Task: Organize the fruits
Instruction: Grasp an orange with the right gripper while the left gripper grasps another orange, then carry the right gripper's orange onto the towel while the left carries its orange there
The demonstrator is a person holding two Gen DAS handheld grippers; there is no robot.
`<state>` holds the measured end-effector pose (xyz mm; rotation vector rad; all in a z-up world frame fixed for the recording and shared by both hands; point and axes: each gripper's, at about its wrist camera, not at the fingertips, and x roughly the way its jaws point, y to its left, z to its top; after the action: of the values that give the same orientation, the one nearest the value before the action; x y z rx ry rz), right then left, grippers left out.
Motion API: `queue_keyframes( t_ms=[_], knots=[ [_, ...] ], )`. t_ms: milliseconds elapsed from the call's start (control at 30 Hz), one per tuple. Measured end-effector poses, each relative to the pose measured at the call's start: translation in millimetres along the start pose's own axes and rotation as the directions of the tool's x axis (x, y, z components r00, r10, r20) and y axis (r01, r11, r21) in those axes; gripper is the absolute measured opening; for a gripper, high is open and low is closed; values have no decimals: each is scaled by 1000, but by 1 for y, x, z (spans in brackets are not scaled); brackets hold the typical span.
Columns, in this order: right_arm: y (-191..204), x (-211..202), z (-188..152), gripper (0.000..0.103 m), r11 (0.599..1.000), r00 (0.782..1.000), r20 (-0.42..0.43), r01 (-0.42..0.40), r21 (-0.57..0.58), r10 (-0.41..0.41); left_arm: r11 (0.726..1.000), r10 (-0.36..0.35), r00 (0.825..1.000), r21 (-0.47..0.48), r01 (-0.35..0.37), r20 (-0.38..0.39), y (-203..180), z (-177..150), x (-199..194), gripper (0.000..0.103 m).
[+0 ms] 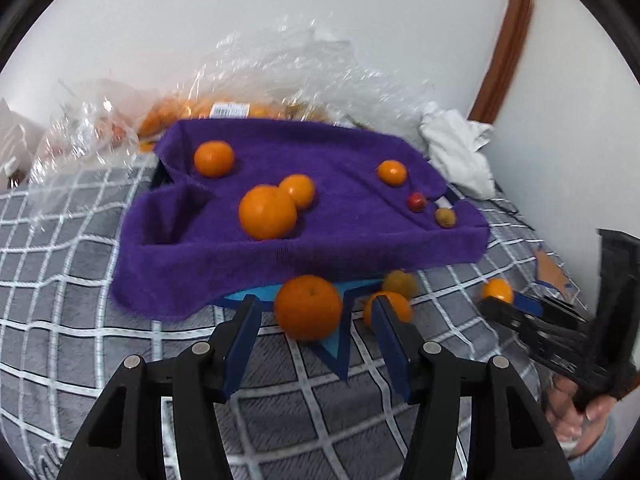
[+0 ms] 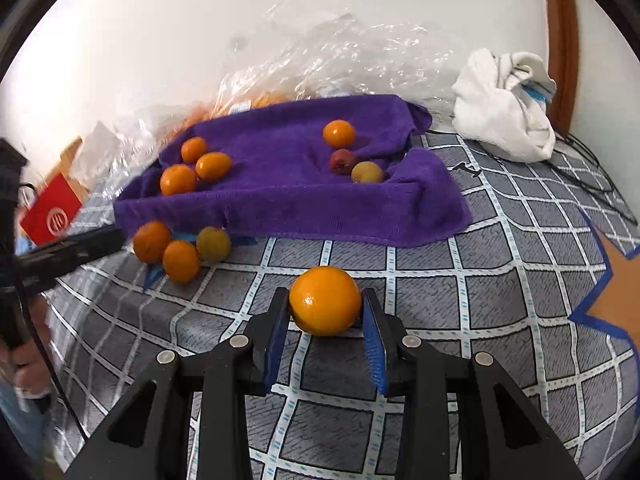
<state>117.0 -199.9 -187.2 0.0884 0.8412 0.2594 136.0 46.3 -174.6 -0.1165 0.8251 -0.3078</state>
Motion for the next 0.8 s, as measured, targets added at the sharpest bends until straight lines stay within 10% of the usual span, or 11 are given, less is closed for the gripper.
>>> queue_keyframes(
  t_ms=[167, 800],
  knots=[
    [-1, -2, 0, 36, 999, 999, 15, -47, 4, 47, 998, 66, 998, -9, -66, -9, 4, -3, 12, 55],
    [-2, -5, -1, 36, 998, 998, 30, -55, 10, 55, 982, -111, 989, -142, 124, 94, 31, -10, 0, 40]
  ],
)
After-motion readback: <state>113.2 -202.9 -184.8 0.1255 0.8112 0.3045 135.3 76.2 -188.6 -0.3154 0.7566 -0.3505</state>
